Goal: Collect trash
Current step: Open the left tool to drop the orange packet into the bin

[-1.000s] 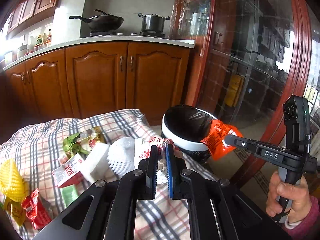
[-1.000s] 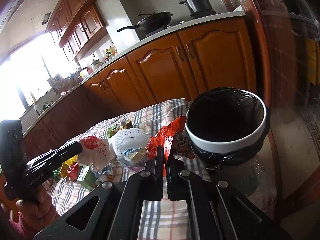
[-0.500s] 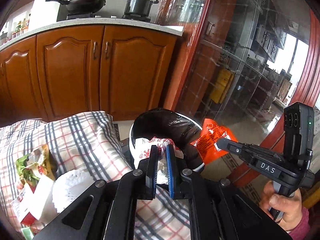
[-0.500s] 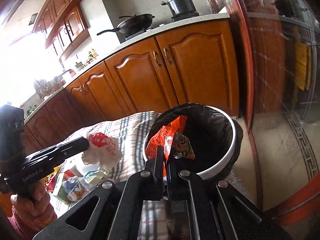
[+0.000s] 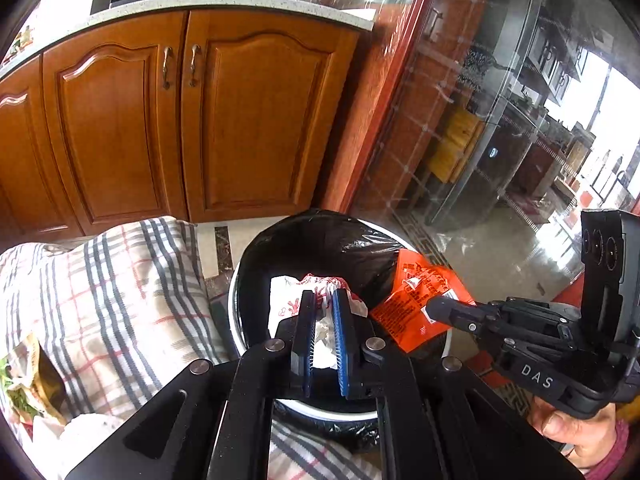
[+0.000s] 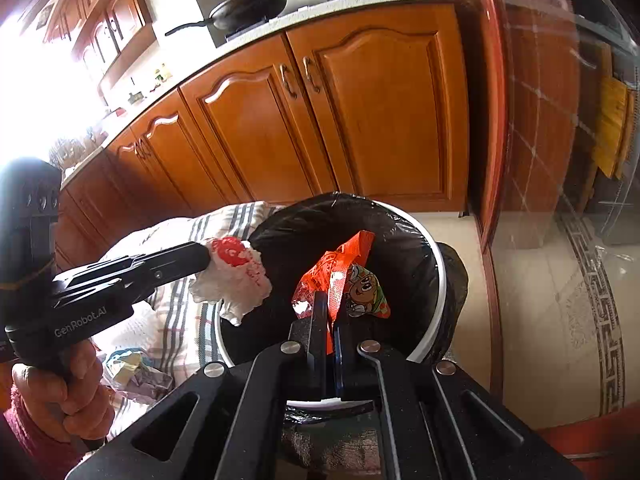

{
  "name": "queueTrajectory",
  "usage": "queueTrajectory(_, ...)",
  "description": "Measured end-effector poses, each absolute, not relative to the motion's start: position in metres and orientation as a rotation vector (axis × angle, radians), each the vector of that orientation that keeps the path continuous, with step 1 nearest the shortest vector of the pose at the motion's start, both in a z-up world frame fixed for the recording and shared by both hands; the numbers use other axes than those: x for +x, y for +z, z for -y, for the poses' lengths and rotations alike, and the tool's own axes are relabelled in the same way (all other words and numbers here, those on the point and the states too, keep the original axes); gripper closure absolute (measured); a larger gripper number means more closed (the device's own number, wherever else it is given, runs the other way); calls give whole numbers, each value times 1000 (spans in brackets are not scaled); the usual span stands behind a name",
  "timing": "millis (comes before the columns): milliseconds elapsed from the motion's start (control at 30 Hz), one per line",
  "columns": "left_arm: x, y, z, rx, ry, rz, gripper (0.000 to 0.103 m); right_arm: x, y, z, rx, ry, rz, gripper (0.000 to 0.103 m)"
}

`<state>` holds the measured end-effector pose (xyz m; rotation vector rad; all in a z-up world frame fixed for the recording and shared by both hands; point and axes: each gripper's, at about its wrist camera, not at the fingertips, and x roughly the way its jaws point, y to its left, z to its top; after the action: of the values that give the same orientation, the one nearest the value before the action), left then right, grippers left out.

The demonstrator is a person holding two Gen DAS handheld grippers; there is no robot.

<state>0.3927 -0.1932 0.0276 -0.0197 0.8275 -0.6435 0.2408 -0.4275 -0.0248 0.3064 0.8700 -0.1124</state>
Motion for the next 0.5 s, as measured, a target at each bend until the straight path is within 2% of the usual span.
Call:
queueTrajectory(167, 409, 18, 210, -8, -646, -867, 94, 247, -33, 430, 306, -114, -889, 96)
queueTrajectory(267, 413, 14, 217, -5, -646, -884, 80, 247, -36, 434, 320, -119, -890, 94)
queueTrajectory(333, 414, 15, 218, 1, -642, -881, 77, 245, -37, 437, 328, -129, -888, 84)
queueTrajectory(400, 413, 17, 216, -10, -638, -877, 69, 243, -36, 439, 340, -140, -879, 75)
queueTrajectory(500, 404, 15, 214, -33, -636, -859, 64, 234, -34, 443, 367, -153, -856, 71)
